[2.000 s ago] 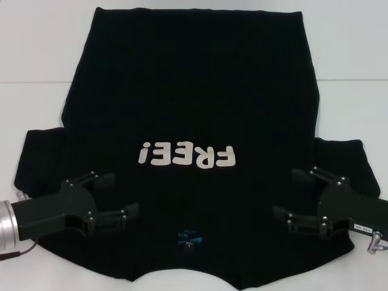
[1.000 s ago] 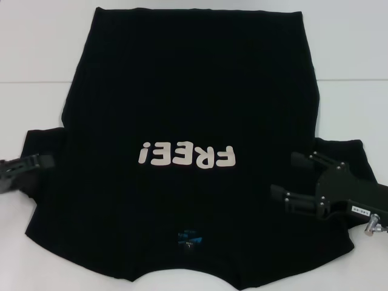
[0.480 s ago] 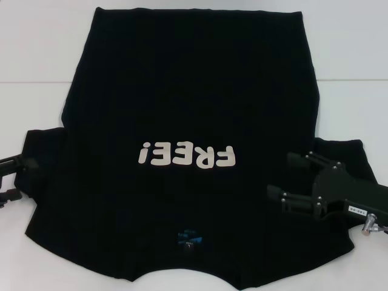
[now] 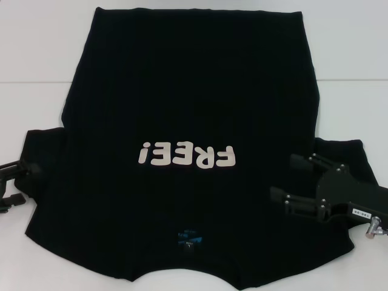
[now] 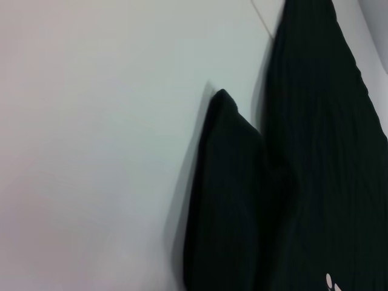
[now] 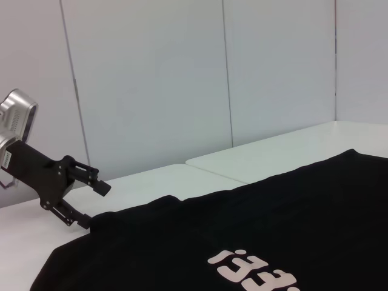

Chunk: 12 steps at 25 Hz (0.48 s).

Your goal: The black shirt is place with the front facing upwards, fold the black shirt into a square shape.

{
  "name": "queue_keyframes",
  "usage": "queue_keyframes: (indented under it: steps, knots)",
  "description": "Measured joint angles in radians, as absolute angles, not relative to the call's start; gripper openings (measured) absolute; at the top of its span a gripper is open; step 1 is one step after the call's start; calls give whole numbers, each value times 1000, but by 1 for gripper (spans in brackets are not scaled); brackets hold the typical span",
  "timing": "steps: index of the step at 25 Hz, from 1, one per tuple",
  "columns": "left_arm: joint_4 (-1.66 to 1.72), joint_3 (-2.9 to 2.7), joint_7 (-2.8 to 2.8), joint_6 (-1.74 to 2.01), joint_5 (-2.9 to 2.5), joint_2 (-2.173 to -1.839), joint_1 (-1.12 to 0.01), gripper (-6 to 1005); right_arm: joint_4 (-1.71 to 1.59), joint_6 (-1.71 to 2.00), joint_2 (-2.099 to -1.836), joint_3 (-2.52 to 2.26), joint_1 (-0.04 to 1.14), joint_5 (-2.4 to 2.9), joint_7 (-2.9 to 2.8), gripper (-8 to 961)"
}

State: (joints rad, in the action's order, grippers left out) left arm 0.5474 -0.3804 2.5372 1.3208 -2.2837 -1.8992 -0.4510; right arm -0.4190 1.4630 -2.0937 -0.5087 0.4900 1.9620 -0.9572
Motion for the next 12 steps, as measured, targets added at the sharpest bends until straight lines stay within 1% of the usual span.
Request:
queue_keyframes:
  steps: [12]
  knots:
    - [512, -386, 2535, 1266, -2284, -1900, -477, 864, -414, 1468, -2094, -508, 490, 1962, -956, 941]
